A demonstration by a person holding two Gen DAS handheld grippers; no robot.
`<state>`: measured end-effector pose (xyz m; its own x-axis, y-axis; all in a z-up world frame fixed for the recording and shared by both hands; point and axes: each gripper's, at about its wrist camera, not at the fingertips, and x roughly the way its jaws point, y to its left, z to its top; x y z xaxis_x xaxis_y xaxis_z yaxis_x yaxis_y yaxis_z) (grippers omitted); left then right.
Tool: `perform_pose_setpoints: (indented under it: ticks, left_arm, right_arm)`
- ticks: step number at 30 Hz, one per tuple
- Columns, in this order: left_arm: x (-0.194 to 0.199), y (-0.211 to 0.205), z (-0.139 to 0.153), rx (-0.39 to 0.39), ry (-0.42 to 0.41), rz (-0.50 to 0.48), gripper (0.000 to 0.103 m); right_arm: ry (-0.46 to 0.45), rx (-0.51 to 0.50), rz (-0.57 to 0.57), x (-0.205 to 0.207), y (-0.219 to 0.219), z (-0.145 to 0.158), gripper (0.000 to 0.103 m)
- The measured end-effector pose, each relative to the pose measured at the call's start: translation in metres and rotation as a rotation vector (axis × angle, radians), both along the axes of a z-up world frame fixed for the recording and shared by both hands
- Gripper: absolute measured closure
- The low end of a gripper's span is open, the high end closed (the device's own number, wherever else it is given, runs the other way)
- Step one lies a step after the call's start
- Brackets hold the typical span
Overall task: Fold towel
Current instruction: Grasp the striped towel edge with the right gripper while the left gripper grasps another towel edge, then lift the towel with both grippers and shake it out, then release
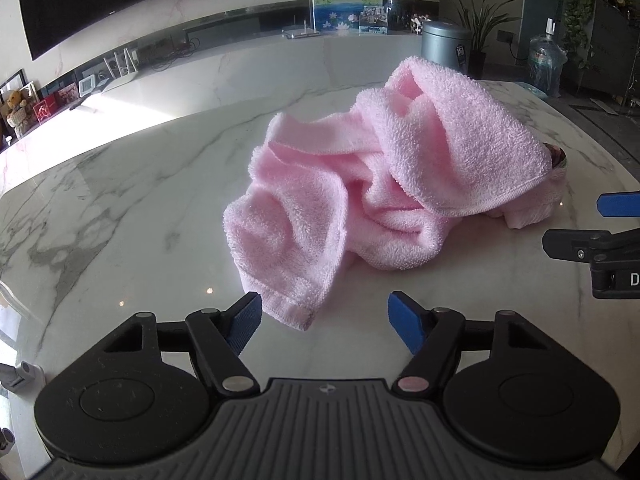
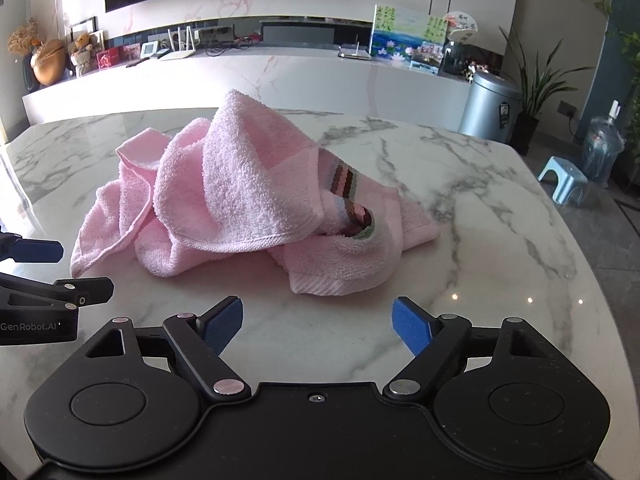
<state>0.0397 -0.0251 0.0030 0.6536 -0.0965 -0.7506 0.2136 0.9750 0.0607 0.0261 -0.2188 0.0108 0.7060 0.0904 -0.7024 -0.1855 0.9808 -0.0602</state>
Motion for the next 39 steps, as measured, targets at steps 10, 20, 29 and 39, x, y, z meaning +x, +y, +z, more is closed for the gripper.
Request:
perform_pose_setpoints:
  ticks: [10,20,29,39]
  left_arm:
    - [0.016,-0.004,-0.014,0.022,-0.008,-0.056,0.060]
    - [0.015,0.008,-0.016,-0.054,-0.013,-0.056,0.079]
    - [0.014,0.020,-0.006,-0.121,0.016,-0.026,0.100]
    - [0.003,0.029,0.027,-0.038,-0.025,-0.024,0.101]
  right_arm:
    - [0.042,0.004,-0.018,0.028,-0.009,-0.016,0.061]
    - [0.064,0.045,-0.010,0.032,-0.008,-0.023,0.090]
    - [0.033,0.021,0.013,0.022,-0.004,-0.016,0.098]
    - [-0.027,0.004,-0.004,-0.001,-0.014,0.016,0.099]
